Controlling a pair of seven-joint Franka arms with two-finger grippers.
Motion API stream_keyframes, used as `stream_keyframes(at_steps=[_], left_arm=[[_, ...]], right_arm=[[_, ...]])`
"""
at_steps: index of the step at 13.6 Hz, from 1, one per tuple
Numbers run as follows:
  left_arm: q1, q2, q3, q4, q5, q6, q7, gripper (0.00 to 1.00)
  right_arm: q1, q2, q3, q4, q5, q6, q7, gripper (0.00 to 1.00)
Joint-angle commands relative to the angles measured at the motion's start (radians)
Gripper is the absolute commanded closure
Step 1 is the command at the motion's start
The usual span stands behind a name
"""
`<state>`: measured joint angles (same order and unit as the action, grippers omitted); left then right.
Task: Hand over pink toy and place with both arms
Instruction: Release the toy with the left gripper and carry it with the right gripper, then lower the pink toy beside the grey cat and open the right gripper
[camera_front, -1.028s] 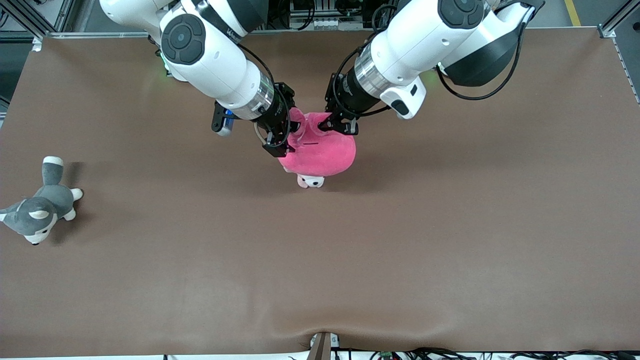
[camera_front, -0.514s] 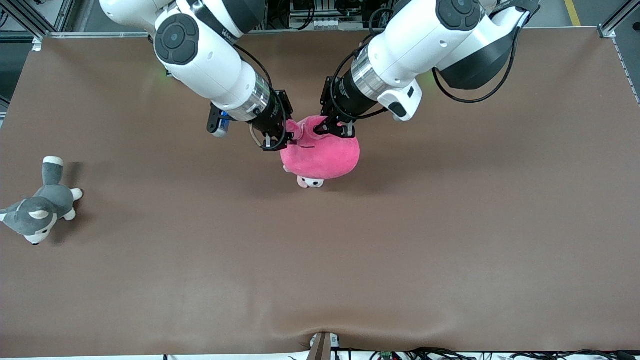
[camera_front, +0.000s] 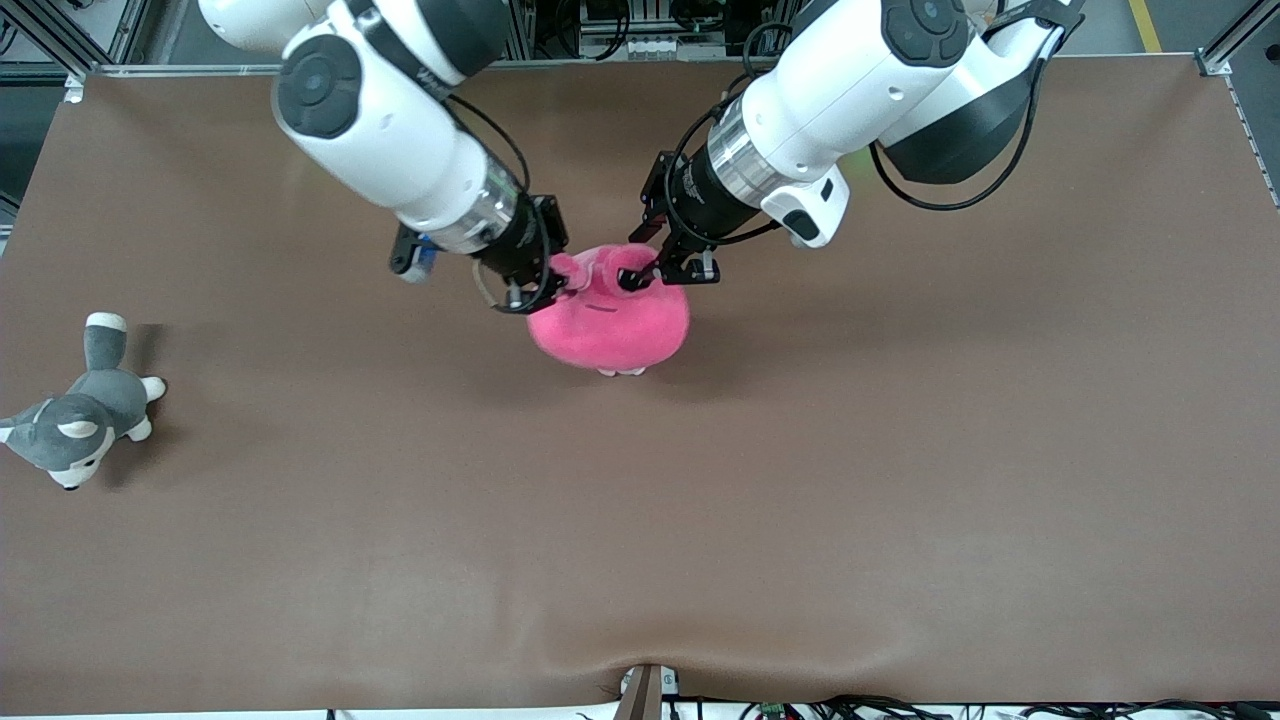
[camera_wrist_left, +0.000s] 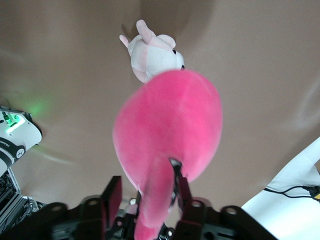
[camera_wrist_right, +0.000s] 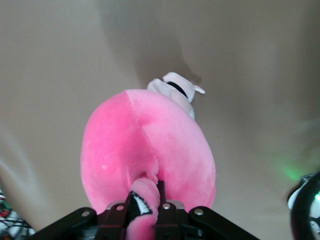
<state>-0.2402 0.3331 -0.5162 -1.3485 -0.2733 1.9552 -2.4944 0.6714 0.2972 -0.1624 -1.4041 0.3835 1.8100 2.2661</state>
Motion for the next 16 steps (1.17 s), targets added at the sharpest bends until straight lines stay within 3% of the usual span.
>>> stream_keyframes(at_steps=[1, 6, 8, 12, 16], left_arm=[[0.027, -0.009, 0.002, 0.02, 0.009, -0.025, 0.023, 0.0], [0.2, -0.077, -0.001, 0.02, 0.028, -0.2, 0.285, 0.0], [0.284, -0.101, 0.002, 0.02, 0.032, -0.277, 0.467, 0.0], [0.372, -0.115, -0.002, 0.02, 0.185, -0.387, 0.776, 0.0], [0.482, -0.129, -0.001, 0.02, 0.246, -0.475, 1.125, 0.0]], right_arm=[[-0.096, -0.029, 0.012, 0.01, -0.014, -0.075, -0.009, 1.0], [-0.369, -0.015, 0.012, -0.01, -0.005, -0.316, -0.374, 1.0], [-0.496, 0.003, 0.014, -0.061, 0.0, -0.331, -0.604, 1.0], [-0.682, 0.1, 0.014, -0.157, 0.0, -0.204, -0.971, 1.0], [-0.789, 0.131, 0.015, -0.355, 0.024, -0.02, -1.284, 1.0]])
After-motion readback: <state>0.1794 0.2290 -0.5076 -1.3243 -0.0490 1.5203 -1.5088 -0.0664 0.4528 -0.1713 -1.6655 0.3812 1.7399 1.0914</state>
